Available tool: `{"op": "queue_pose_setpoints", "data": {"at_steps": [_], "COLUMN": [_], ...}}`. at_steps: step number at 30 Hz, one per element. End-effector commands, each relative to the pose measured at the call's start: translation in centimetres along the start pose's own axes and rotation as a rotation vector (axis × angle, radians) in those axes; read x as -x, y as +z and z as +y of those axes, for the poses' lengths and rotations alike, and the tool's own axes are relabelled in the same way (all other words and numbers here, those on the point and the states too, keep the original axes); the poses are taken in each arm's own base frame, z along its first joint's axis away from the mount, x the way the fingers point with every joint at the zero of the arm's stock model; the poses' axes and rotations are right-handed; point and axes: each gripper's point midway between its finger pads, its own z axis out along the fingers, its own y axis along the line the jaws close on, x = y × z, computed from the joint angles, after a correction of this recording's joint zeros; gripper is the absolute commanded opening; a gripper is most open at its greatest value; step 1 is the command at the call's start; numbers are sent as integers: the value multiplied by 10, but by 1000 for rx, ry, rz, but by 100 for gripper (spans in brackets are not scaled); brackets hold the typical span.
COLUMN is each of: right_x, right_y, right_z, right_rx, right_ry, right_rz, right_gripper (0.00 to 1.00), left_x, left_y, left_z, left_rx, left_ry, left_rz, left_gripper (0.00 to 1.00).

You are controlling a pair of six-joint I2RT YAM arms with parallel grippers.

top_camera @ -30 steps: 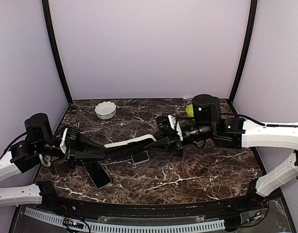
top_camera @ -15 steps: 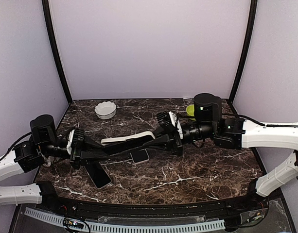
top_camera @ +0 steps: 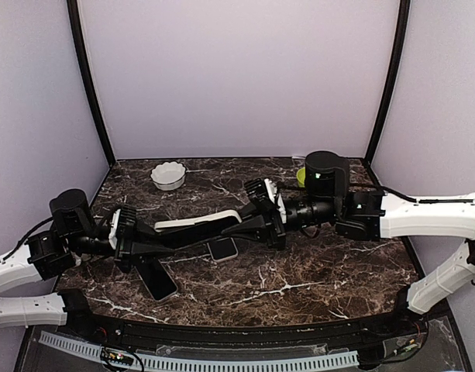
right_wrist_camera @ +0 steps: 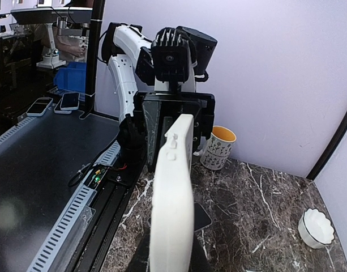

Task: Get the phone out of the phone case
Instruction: Pass from the right arm to the left

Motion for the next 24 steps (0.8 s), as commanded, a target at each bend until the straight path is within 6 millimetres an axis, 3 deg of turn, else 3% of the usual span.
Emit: {"op": "queue_pose_setpoints", "data": {"at_steps": [1,7,13,14,16,17,18,24], "right_x": [34,35,30,29,26,25,22,8], "right_y": [6,7,5,3,-5,-11,-19,-50], "right_z": [4,2,-4,-6,-21,-32,-42,-39], "right_rx": [12,-12,-58,-81,-191,-270,-343,-450], "right_ry": [-39,1,40,52,130,182,229,305], "right_rz": [-113,-134,-137,-136,-137,-144,-143,-38], "right_gripper": [0,0,0,11,50,89,97,99], "left_x": [19,20,25,23,22,19,17,-8], "left_y": [0,4,5,5,5,6,6,7], "left_z": [7,9,12,13,15,15,17,15], "left_rx": [44,45,69,73,87,91,102,100], "left_ry": [52,71,87,89,101,103,121,210], "left_rz": [-75,-83,-111,-111,-106,-94,-81,15], "left_gripper": [22,15,0,0,0,0,0,0]}}
